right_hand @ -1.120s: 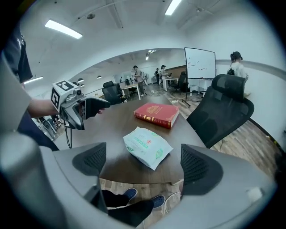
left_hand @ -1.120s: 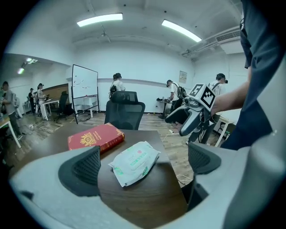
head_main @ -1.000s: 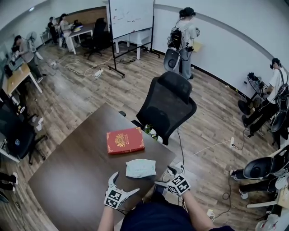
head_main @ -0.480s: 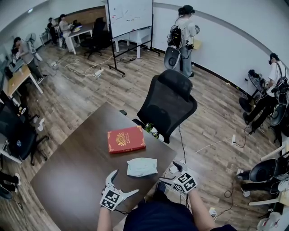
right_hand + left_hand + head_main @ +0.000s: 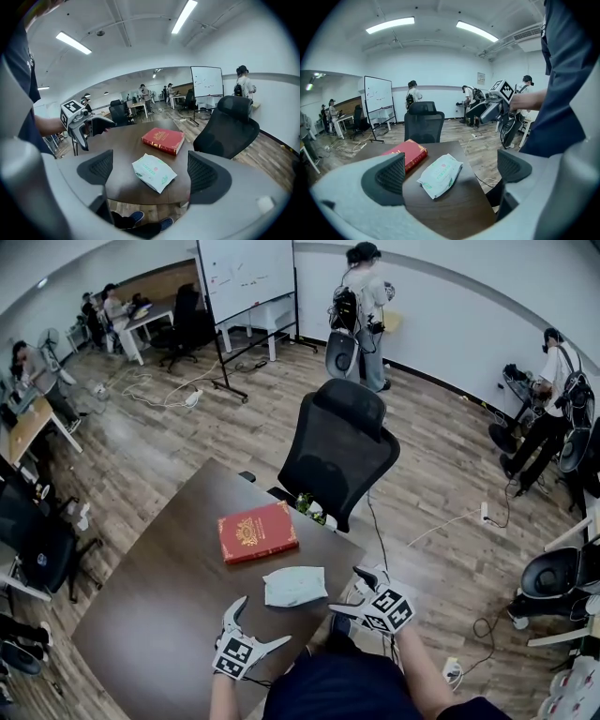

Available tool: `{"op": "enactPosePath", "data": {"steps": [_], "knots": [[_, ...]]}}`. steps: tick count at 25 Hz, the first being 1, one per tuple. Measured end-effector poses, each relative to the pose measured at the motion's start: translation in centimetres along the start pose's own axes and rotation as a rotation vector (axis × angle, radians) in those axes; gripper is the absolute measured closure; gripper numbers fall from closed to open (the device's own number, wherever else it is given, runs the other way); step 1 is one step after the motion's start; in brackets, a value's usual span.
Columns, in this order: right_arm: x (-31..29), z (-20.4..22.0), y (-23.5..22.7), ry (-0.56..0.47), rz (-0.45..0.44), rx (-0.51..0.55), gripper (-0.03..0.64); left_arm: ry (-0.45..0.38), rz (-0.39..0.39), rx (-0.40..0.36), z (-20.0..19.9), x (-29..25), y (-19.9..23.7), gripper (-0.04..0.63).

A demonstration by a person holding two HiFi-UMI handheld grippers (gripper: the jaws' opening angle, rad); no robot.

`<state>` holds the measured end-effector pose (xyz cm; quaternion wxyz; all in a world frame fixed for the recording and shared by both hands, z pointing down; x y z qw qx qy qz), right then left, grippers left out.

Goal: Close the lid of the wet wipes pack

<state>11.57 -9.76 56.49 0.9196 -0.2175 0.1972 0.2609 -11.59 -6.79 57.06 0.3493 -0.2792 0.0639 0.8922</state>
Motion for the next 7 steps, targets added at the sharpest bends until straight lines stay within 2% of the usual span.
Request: {"op": "enactPosePath", "data": {"steps": [7], "knots": [[-0.57,0.93,-0.27,0.029,-0.010,-0.009,0.107,0.018,0.022,-0.014,-0.15,-1.02,-0.25,-0.005]]}}
Point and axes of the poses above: the fingertips, and each gripper's own axes: x backward along the fingers, y to its left, z out of its underside, the point moved 5 cm from there along x, backward along the fingers, and after that the axes turned 12 degrees about -z, right-handed, at the moved point
